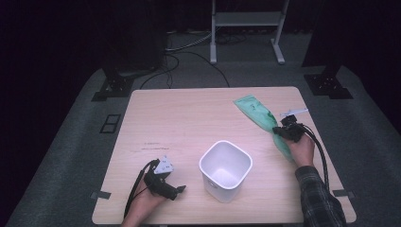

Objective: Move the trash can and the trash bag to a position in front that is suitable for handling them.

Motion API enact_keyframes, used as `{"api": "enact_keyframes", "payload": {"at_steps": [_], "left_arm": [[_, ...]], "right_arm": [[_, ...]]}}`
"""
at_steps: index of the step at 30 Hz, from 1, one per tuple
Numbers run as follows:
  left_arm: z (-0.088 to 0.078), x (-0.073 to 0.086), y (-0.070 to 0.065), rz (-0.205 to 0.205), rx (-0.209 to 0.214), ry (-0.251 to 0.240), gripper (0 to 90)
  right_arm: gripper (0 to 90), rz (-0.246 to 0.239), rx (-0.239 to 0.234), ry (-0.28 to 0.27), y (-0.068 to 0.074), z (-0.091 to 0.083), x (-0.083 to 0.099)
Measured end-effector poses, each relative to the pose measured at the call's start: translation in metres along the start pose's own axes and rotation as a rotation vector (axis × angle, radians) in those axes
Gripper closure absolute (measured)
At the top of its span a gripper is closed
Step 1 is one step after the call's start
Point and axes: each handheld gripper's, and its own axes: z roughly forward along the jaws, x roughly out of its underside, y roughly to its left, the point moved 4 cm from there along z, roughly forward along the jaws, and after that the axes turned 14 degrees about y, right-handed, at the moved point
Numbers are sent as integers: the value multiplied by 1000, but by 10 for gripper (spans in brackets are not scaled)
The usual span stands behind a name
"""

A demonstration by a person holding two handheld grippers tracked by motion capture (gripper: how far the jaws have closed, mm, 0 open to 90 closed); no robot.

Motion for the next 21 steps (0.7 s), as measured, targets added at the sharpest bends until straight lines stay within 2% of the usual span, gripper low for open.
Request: {"api": "enact_keyframes", "payload": {"at_steps": [7,13,21], "left_arm": [[0,0,0,0,0,2,0],[0,0,0,0,0,3,0],[0,0,0,-3,-1,1,0]], "right_arm": [[900,-7,-10,3,4,-9,8],[900,-5,-40,-32,11,-34,19],[900,-11,-73,-65,22,-58,35]]}}
